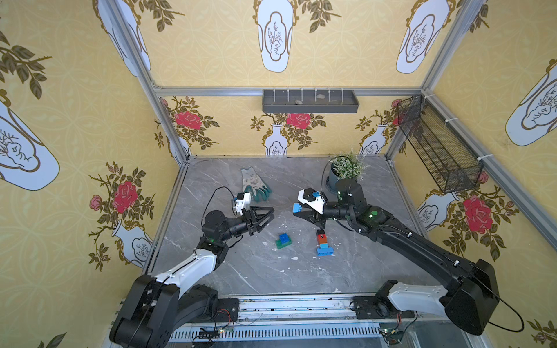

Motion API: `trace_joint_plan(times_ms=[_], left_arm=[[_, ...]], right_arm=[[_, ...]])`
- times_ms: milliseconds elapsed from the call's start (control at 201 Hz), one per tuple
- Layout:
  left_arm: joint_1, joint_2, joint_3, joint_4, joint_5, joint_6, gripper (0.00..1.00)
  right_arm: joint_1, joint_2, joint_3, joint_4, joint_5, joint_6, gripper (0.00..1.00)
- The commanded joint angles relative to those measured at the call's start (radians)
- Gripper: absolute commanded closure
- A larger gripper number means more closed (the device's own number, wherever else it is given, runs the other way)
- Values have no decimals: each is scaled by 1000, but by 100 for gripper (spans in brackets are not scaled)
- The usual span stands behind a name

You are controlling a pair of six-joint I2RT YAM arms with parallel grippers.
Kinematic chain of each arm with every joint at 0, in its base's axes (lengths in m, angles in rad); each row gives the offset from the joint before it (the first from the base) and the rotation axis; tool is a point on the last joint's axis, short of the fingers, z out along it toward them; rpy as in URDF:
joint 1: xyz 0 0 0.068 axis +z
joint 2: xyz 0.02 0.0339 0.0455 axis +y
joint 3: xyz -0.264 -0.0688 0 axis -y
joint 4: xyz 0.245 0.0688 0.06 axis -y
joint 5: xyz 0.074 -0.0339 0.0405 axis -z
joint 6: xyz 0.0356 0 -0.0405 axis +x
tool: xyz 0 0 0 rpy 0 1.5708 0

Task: Assemble the number 1 with lego
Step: Assemble the lego brick with the lego brick.

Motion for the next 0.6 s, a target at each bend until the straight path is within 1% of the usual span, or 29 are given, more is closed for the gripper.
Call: trace_joint_plan(times_ms=[0, 65, 214, 324, 428, 523, 592], left_arm=[[9, -111, -28, -357, -179, 142, 45], [10, -192, -49, -507, -261, 154, 44], [16, -386, -119, -733, -410, 113, 45], [18, -533, -143, -898, -480, 90, 45], [18, -667, -130, -1075, -545, 93, 46], [19, -761, -113, -1208, -594, 99, 46], [19, -816, -104, -1274, -617, 105, 46]], right_arm=[[44, 78, 97, -308, 60, -204, 78], [71, 131, 159, -414, 111, -268, 78], [115, 235, 267, -569, 195, -360, 78], [129, 294, 331, -635, 219, -413, 77], [148, 376, 406, -719, 263, -465, 77], [164, 444, 464, -783, 317, -496, 77], [175, 488, 502, -802, 359, -497, 77]])
